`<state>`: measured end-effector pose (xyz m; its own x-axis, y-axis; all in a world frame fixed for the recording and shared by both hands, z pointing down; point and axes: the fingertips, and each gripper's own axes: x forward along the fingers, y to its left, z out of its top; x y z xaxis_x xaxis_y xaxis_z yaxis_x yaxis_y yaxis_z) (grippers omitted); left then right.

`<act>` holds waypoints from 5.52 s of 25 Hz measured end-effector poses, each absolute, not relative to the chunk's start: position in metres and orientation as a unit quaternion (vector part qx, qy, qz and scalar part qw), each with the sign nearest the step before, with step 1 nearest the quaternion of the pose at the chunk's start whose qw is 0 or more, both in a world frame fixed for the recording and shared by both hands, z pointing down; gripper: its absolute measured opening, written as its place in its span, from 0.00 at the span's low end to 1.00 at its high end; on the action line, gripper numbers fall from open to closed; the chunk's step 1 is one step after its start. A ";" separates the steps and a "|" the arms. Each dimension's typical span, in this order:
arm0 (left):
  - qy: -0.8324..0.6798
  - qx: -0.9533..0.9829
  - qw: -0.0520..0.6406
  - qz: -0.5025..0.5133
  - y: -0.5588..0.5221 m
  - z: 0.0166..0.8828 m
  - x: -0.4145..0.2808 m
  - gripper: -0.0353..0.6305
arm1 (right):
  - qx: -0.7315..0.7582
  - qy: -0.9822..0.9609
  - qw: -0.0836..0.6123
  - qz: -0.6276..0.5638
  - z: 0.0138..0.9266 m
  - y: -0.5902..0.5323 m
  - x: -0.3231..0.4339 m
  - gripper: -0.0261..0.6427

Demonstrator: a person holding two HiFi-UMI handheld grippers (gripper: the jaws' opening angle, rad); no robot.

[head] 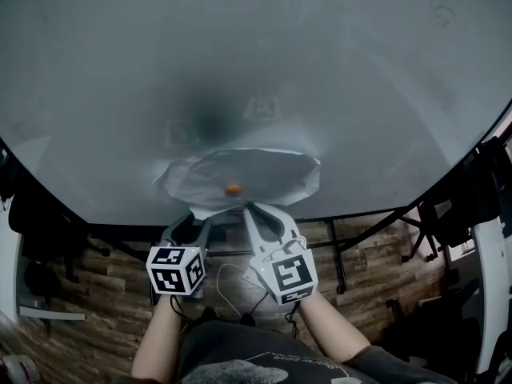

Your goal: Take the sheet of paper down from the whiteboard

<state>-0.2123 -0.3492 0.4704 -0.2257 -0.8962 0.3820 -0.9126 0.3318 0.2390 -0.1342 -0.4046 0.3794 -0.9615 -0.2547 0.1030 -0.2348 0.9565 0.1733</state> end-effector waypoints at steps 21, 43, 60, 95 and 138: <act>-0.752 0.610 0.249 -0.012 -0.356 0.464 -0.214 0.07 | 0.172 -0.965 0.071 -0.187 0.367 -0.400 -0.156 0.08; -0.737 0.630 0.243 -0.003 -0.337 0.453 -0.202 0.07 | 0.268 -0.916 0.080 -0.286 0.367 -0.410 -0.173 0.22; -0.740 0.628 0.240 -0.018 -0.337 0.449 -0.197 0.07 | 0.246 -0.925 0.057 -0.284 0.367 -0.410 -0.171 0.21; -0.749 0.628 0.205 -0.050 -0.326 0.422 -0.198 0.07 | 0.283 -0.925 0.058 -0.249 0.377 -0.412 -0.116 0.21; -0.685 0.724 0.087 0.008 -0.161 0.397 -0.220 0.07 | 0.420 -0.890 0.015 -0.176 0.366 -0.247 -0.076 0.21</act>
<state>-0.2199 -0.1610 0.3973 0.0622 -0.9894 0.1313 -0.9923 -0.0471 0.1146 -0.0757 -0.2473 0.3656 -0.6460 -0.7536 -0.1217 -0.7430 0.5842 0.3265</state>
